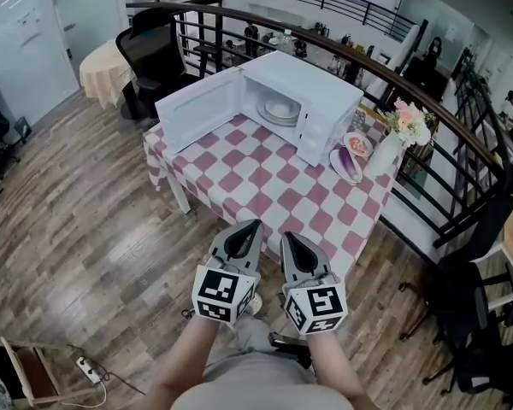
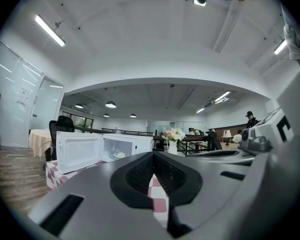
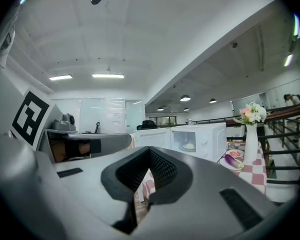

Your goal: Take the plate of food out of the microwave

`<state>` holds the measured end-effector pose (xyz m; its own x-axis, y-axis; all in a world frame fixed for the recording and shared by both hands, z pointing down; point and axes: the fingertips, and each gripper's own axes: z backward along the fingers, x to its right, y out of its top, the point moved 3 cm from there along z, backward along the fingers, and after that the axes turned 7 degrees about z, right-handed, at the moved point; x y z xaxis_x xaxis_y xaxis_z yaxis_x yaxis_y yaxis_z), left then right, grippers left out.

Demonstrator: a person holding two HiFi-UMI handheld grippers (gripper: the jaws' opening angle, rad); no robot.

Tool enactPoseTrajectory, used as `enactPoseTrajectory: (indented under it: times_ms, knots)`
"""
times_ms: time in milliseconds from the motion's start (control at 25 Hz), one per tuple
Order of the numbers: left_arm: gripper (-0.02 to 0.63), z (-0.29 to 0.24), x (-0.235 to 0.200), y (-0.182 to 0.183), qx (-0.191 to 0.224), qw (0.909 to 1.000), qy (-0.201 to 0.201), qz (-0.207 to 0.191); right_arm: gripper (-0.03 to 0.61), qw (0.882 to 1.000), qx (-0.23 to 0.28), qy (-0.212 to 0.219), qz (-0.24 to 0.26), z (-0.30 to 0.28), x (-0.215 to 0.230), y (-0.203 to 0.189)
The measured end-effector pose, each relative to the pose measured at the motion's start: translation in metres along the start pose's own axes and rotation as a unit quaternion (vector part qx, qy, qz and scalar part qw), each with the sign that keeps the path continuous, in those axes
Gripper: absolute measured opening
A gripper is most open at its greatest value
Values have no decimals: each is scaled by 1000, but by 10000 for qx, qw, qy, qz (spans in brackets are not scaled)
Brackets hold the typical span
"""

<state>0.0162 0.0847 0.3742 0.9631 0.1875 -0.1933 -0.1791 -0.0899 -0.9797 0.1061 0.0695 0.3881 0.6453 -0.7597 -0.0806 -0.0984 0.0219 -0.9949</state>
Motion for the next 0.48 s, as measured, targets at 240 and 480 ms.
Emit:
enactPoseTrajectory:
  times_ms: [240, 480]
  knots:
    - [2, -31, -30, 3, -122, 9998, -140, -28, 23, 9999, -80, 85, 54, -44, 6, 1]
    - [2, -67, -61, 13, -165, 9996, -238, -67, 23, 9999, -72, 83, 83, -88, 19, 7]
